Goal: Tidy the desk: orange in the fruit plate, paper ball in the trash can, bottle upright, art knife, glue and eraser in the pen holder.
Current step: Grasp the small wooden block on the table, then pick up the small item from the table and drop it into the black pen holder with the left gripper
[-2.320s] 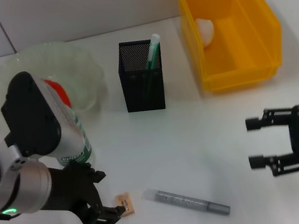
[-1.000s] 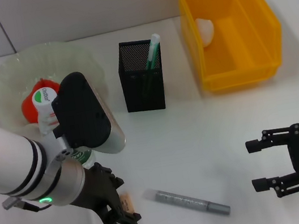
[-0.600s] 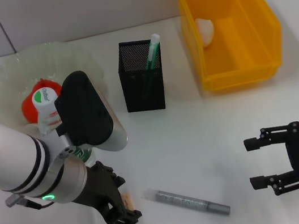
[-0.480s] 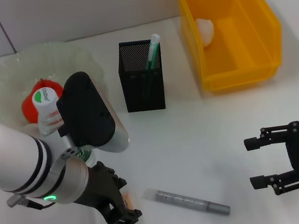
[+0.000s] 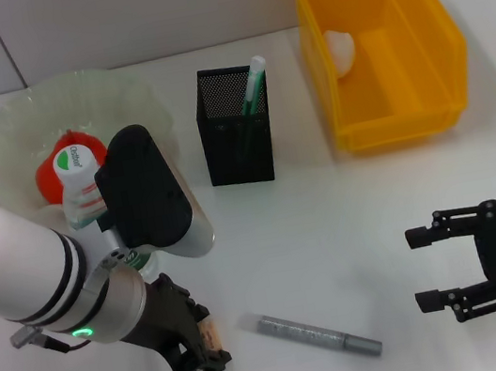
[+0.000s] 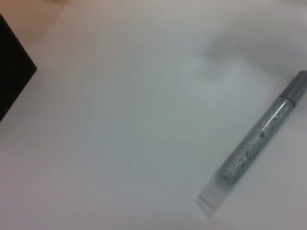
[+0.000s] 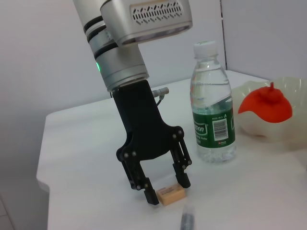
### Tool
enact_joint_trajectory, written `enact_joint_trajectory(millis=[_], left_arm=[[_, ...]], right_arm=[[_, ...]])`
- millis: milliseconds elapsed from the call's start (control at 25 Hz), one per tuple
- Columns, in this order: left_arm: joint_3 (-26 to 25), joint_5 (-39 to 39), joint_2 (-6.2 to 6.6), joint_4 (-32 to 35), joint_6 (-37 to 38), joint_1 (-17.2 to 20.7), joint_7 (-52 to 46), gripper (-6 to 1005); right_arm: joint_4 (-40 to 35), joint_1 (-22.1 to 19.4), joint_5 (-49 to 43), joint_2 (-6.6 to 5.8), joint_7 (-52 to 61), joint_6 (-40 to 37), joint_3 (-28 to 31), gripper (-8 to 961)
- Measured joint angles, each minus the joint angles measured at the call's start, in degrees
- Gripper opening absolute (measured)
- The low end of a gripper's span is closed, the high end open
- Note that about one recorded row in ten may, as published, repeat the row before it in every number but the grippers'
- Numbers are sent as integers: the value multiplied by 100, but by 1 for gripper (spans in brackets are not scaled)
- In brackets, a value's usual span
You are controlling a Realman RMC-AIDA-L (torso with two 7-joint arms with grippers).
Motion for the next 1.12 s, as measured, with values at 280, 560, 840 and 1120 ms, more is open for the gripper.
enact_joint_trajectory(millis=[280,560,840,1120], left_arm=[[15,13,0,-153,-35,-43,-4,585],[2,67,0,-277,-59,-144,-73,506],[47,28,0,-61,28,-180,-82,412],[-201,-79,15,1399,-444,208,-58,413]], right_arm=[[0,1,-3,-2,0,22,0,788],[8,1,-3,5,1,76,0,788],[-7,-13,-3,7,8,76,0,788],[-7,-59,-3,-10,19,72,127,788]])
